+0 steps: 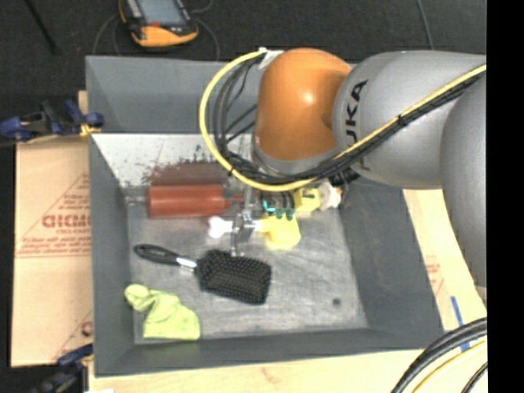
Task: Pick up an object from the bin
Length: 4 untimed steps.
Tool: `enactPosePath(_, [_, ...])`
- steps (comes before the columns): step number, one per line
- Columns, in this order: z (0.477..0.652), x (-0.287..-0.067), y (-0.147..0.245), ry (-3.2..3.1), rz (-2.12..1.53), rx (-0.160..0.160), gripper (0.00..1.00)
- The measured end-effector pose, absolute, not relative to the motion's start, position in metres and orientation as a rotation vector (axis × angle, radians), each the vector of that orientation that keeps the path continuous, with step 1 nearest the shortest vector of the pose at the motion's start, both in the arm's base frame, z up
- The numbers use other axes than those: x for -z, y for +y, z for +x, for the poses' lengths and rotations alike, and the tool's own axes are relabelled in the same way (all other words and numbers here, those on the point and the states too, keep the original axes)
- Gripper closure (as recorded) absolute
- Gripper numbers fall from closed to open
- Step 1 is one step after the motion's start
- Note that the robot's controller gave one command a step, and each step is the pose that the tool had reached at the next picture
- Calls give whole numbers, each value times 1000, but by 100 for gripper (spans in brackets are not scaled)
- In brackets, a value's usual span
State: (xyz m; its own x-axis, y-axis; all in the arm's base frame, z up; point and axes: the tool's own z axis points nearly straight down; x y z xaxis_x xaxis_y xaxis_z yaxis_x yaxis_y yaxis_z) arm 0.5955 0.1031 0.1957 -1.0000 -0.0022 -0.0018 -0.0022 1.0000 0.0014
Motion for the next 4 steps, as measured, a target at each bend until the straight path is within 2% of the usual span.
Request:
enactPosePath(1, [596,-148,113,3131,-120,0,0])
enactPosePath(2, [581,-79,122,3057,-740,3,100])
enactPosePath(3, [581,-79,122,3058,-738,3,100])
enactPosePath(4, [557,-184,148,3065,-682,-1,100])
